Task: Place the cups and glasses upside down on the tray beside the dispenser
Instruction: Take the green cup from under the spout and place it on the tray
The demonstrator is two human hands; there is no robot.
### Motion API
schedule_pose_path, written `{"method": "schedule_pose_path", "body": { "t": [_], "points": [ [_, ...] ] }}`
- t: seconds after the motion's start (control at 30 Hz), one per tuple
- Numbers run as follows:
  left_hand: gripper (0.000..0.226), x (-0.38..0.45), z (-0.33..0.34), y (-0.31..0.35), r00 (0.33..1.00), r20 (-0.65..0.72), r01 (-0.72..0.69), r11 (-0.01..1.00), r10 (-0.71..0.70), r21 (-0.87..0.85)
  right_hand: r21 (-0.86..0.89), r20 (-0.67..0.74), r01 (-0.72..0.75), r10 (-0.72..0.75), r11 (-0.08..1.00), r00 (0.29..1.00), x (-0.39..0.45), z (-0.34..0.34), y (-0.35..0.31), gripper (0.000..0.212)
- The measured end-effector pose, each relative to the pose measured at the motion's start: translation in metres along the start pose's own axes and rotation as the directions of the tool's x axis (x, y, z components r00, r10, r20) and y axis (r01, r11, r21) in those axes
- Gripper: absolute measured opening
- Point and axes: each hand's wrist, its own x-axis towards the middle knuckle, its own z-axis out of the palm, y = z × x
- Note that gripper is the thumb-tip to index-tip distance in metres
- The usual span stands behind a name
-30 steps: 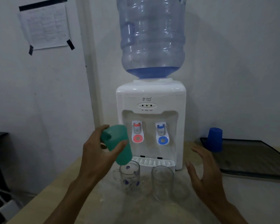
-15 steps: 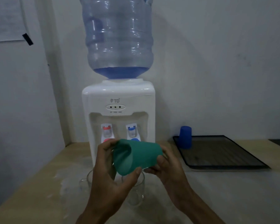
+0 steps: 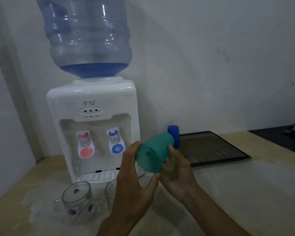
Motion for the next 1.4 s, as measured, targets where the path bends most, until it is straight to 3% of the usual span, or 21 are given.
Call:
{"method": "schedule_pose_path", "body": {
  "t": [0.13, 0.2, 0.27, 0.4, 0.53, 0.6, 0.7, 0.87, 1.07, 1.23, 1.4],
  "points": [
    [0.105, -0.014, 0.027, 0.000, 0.996, 0.018, 0.089, 0.994, -0.088, -0.062, 0.088, -0.096, 0.084, -0.076, 0.993, 0.993, 0.011, -0.020, -0.018, 0.095],
    [0.105, -0.024, 0.040, -0.005, 0.990, 0.057, 0.136, 0.989, -0.133, -0.062, 0.113, -0.172, 0.159, -0.138, 0.981, 0.975, 0.016, -0.030, -0.027, 0.073],
    [0.104, -0.032, 0.053, -0.013, 0.966, 0.182, 0.191, 0.981, -0.184, -0.021, 0.099, -0.255, 0.236, -0.205, 0.967, 0.945, 0.018, -0.038, -0.037, 0.056],
    [0.102, -0.037, 0.073, -0.035, 0.852, 0.457, 0.185, 0.964, -0.254, 0.191, -0.118, -0.390, 0.362, -0.378, 0.925, 0.839, 0.023, -0.058, -0.058, 0.044],
    [0.093, -0.030, 0.086, -0.047, 0.761, 0.571, 0.177, 0.945, -0.308, 0.274, -0.437, -0.470, 0.436, -0.613, 0.787, 0.635, 0.026, -0.077, -0.076, 0.050],
    [0.086, -0.028, 0.088, -0.049, 0.722, 0.609, 0.140, 0.931, -0.330, 0.337, -0.638, -0.430, 0.385, -0.723, 0.667, 0.541, 0.023, -0.078, -0.084, 0.055],
    [0.078, -0.031, 0.085, -0.053, 0.710, 0.624, 0.108, 0.926, -0.327, 0.362, -0.839, -0.311, 0.265, -0.819, 0.475, 0.482, 0.028, -0.082, -0.092, 0.061],
    [0.076, -0.032, 0.084, -0.051, 0.700, 0.633, 0.102, 0.923, -0.331, 0.370, -0.969, -0.208, 0.002, -0.818, 0.248, 0.537, 0.075, -0.100, -0.114, 0.072],
    [0.083, -0.027, 0.086, -0.053, 0.656, 0.647, 0.150, 0.907, -0.389, 0.394, -0.960, -0.160, -0.280, -0.782, -0.019, 0.602, 0.142, -0.122, -0.135, 0.079],
    [0.088, -0.024, 0.089, -0.055, 0.633, 0.655, 0.165, 0.898, -0.413, 0.408, -0.940, -0.171, -0.333, -0.741, -0.074, 0.649, 0.176, -0.135, -0.142, 0.084],
    [0.082, -0.021, 0.090, -0.055, 0.638, 0.656, 0.155, 0.902, -0.403, 0.403, -0.934, -0.175, -0.348, -0.745, -0.082, 0.644, 0.188, -0.145, -0.144, 0.079]
  ]
}}
